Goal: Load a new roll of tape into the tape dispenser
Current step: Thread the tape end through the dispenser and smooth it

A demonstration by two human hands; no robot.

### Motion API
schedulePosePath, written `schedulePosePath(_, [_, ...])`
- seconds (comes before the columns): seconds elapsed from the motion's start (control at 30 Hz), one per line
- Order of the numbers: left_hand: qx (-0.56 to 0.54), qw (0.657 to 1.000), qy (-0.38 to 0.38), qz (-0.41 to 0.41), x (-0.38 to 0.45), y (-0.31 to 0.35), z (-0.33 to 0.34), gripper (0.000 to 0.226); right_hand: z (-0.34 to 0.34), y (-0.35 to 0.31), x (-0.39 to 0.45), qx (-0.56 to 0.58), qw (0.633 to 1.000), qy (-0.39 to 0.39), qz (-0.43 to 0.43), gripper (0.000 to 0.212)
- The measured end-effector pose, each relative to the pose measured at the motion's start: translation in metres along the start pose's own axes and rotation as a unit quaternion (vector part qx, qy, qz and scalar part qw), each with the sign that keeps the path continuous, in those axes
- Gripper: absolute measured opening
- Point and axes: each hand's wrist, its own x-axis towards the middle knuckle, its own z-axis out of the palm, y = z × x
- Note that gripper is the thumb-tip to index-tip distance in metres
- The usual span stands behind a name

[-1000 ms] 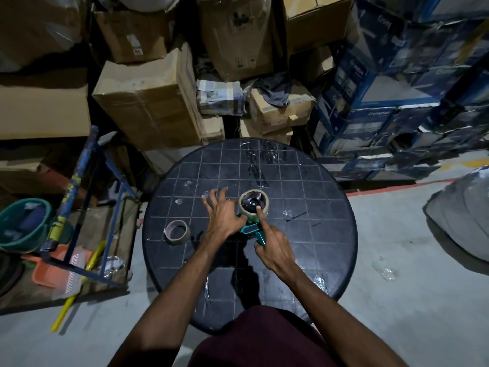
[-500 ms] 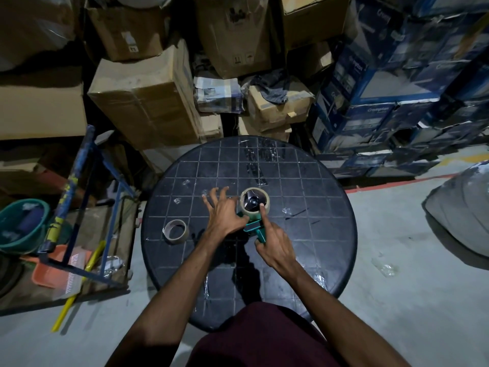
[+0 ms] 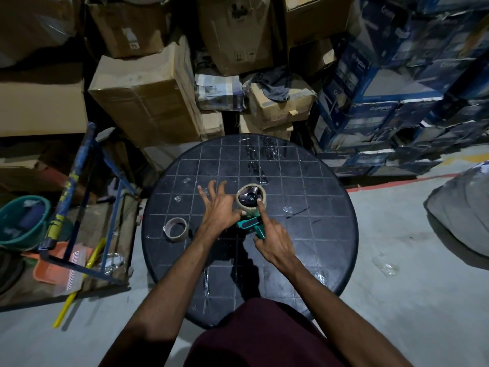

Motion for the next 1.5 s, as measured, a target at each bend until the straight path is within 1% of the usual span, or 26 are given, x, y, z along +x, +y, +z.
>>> schedulePosePath(0.03, [-0.004, 1.000, -0.004, -0.005, 0.000, -0.001, 0.000, 0.050, 0.000, 0.000, 0.001, -0.001, 1.000, 0.000, 0.000, 0.105])
schedulePosePath(0.1, [-0.007, 1.000, -0.010, -0.008, -0.001, -0.001, 0.002, 0.049, 0.000, 0.000, 0.002, -0.003, 1.000, 0.000, 0.002, 0.106])
schedulePosePath(0.27, [-0.018, 0.999, 0.004, -0.035, -0.004, 0.004, 0.002, 0.076, 0.000, -0.002, 0.001, 0.002, 1.000, -0.005, 0.004, 0.102])
schedulePosePath(0.4, [0.000, 0.999, 0.021, -0.035, -0.005, 0.006, 0.005, 0.083, 0.003, -0.005, 0.001, -0.006, 1.000, -0.002, -0.012, 0.100])
schedulePosePath(0.47, [0.017, 1.000, 0.010, -0.019, -0.004, 0.006, 0.008, 0.079, 0.003, -0.005, 0.002, -0.013, 1.000, -0.002, -0.013, 0.100])
schedulePosePath(0.57, [0.010, 1.000, -0.010, -0.008, -0.003, 0.002, 0.009, 0.072, 0.003, -0.005, 0.001, -0.016, 1.000, -0.005, -0.011, 0.099])
schedulePosePath(0.73, [-0.012, 1.000, -0.023, 0.007, -0.002, -0.006, 0.010, 0.049, 0.006, -0.004, 0.001, -0.014, 1.000, -0.004, -0.005, 0.101])
schedulePosePath(0.8, [-0.024, 0.999, -0.026, 0.008, -0.001, -0.010, 0.010, 0.052, 0.006, -0.005, 0.001, -0.008, 1.000, -0.003, -0.005, 0.101])
schedulePosePath(0.93, [-0.043, 0.999, -0.017, 0.009, 0.000, -0.013, 0.006, 0.076, 0.004, -0.005, 0.002, 0.004, 1.000, -0.004, -0.004, 0.100])
schedulePosePath(1.0, [-0.057, 0.998, -0.017, 0.013, -0.001, -0.013, 0.004, 0.082, 0.004, -0.006, 0.001, 0.004, 1.000, -0.010, -0.009, 0.101])
schedulePosePath(1.07, [-0.068, 0.998, -0.011, 0.013, -0.001, -0.012, 0.004, 0.081, 0.006, -0.007, 0.000, 0.003, 1.000, -0.013, -0.010, 0.102])
schedulePosePath(1.23, [-0.111, 0.993, 0.040, 0.004, -0.004, -0.010, 0.002, 0.074, 0.006, -0.006, -0.001, 0.007, 1.000, -0.022, -0.009, 0.101])
schedulePosePath(1.43, [-0.110, 0.993, 0.048, 0.021, -0.006, -0.013, -0.005, 0.059, 0.007, -0.007, 0.000, 0.016, 1.000, -0.014, -0.009, 0.104])
schedulePosePath(1.5, [-0.122, 0.991, 0.046, 0.016, -0.006, -0.013, -0.003, 0.061, 0.006, -0.007, 0.001, 0.016, 1.000, -0.013, -0.010, 0.104])
